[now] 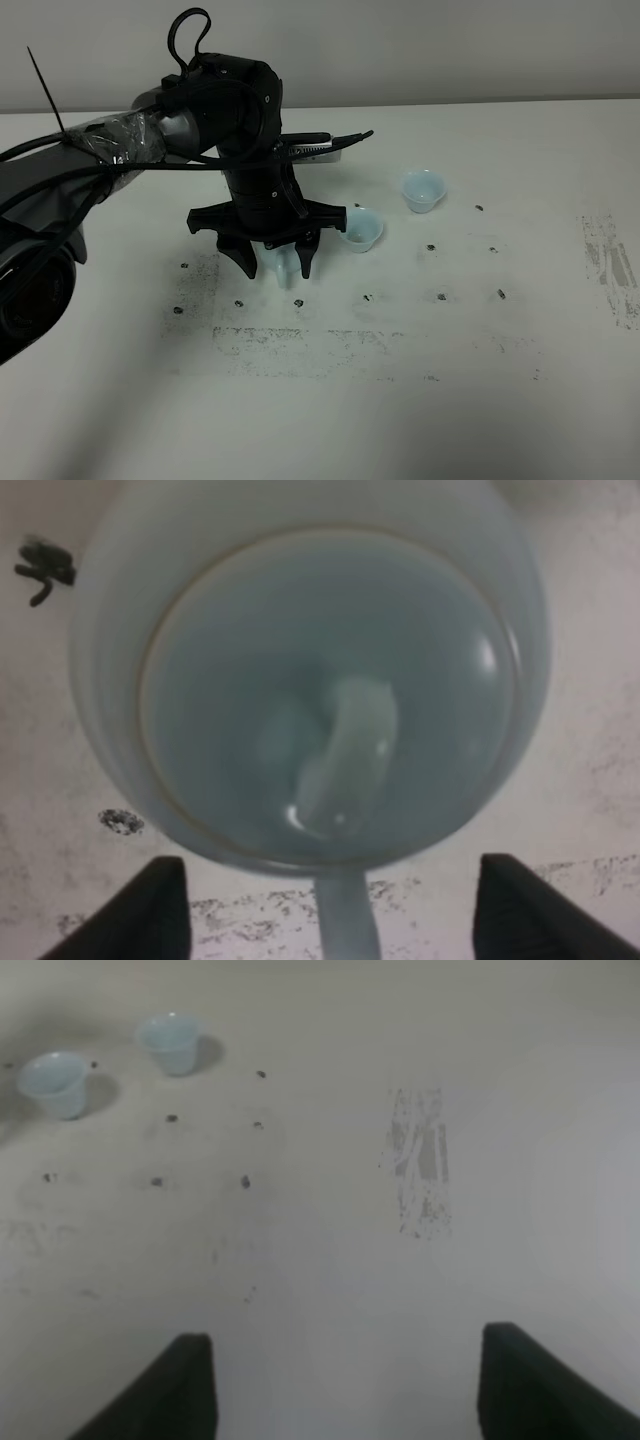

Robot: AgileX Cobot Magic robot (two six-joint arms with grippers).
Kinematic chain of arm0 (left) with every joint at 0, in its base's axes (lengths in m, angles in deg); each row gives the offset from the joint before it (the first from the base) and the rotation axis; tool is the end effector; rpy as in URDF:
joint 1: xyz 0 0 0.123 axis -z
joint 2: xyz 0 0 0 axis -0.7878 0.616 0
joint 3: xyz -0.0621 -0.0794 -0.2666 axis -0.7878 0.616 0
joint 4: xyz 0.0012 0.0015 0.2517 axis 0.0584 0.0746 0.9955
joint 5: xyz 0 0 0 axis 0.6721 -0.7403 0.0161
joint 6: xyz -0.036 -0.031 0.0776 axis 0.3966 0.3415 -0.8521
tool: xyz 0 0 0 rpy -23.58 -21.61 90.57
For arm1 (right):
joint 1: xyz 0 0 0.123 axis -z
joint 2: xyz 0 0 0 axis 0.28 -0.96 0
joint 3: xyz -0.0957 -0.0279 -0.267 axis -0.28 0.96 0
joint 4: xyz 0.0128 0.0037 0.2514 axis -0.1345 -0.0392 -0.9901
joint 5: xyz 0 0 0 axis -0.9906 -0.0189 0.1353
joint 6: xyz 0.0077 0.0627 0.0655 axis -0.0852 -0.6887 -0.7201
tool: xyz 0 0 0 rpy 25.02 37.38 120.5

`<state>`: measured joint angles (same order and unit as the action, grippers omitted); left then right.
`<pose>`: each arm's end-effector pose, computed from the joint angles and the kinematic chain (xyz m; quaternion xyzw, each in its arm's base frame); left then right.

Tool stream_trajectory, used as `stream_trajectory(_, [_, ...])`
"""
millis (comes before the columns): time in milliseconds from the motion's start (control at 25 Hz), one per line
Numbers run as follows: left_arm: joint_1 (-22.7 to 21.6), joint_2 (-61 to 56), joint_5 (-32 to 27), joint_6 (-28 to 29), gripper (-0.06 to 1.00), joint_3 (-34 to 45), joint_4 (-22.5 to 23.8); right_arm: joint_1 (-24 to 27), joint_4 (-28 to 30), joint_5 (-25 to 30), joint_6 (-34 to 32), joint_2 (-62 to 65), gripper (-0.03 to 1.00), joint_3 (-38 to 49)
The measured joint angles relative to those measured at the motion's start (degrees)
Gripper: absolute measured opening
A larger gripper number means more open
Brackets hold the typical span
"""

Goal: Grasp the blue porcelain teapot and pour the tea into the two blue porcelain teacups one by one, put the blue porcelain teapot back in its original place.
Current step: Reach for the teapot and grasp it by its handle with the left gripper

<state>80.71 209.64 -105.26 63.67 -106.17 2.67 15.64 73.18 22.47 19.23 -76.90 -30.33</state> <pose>0.4055 -0.2343 0.1541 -0.0532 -0.9966 0.0628 0.0024 -0.0109 0.0025 0.2795 -0.0172 0.8586 0.0117 0.5122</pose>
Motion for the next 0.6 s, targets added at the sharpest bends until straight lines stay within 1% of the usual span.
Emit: stream_trajectory(600, [0.0, 0.0, 0.0, 0.0, 0.04, 0.0, 0.0, 0.0, 0.0, 0.0, 0.0, 0.0, 0.54, 0.0])
